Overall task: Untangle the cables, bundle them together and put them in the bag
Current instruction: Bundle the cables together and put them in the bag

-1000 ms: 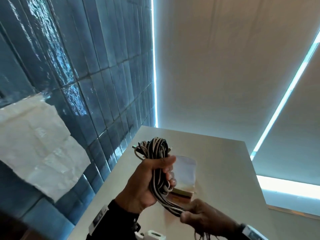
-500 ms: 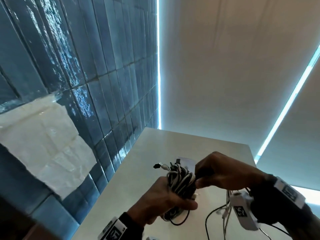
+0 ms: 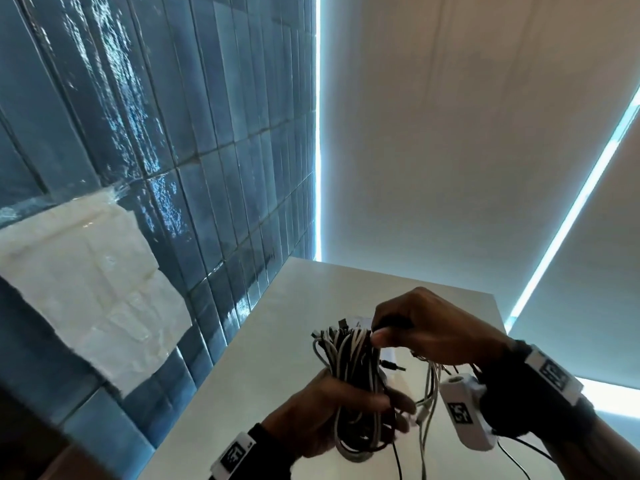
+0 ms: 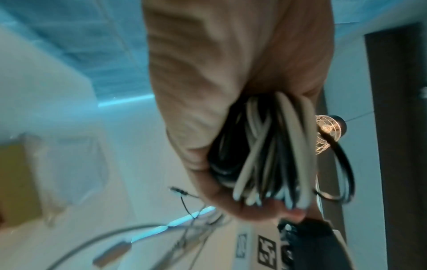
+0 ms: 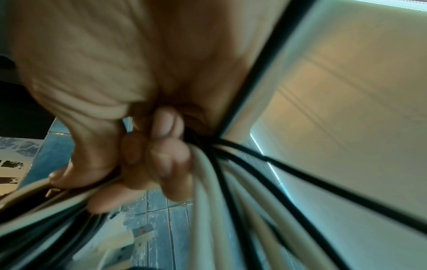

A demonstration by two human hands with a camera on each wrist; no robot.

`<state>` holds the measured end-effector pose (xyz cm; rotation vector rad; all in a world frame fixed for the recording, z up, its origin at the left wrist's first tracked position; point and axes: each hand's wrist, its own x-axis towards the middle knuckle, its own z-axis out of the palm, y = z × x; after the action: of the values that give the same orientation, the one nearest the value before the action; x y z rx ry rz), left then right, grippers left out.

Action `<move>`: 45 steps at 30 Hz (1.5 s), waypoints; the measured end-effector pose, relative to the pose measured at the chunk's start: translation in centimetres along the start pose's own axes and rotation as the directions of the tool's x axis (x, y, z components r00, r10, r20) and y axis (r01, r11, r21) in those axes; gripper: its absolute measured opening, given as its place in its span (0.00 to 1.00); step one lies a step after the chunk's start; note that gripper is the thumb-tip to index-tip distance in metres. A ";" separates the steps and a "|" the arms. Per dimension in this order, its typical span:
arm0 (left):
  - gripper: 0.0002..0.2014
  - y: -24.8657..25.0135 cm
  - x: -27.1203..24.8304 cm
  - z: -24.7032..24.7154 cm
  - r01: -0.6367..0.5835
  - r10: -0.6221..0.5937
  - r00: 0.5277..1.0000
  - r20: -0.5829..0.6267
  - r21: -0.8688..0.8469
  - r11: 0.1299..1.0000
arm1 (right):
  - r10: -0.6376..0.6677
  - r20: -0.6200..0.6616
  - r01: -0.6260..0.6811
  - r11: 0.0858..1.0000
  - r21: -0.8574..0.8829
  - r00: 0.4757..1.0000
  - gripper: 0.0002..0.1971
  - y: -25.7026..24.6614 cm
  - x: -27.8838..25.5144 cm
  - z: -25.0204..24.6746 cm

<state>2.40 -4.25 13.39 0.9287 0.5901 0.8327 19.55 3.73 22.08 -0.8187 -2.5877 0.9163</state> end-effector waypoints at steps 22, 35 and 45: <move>0.14 -0.9 -0.3 -2.5 0.019 -0.027 0.998 -0.059 -0.134 0.991 | 0.187 0.138 -0.229 0.673 0.703 0.973 0.16 8.2 -4.5 3.8; 0.31 -0.1 1.7 -3.0 -0.074 -0.016 0.910 -0.414 -0.201 0.977 | 0.518 -0.382 -0.048 0.638 0.769 0.765 0.21 4.1 -3.6 7.8; 0.36 -1.5 3.2 -2.3 -0.167 0.018 0.860 -0.510 -0.248 0.954 | 0.100 -0.491 -0.160 0.984 -0.081 0.865 0.22 0.9 -1.8 10.3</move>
<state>3.04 -1.07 10.65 0.4694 0.8543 1.2310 16.97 -1.85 13.56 -1.1071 -2.1760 0.5003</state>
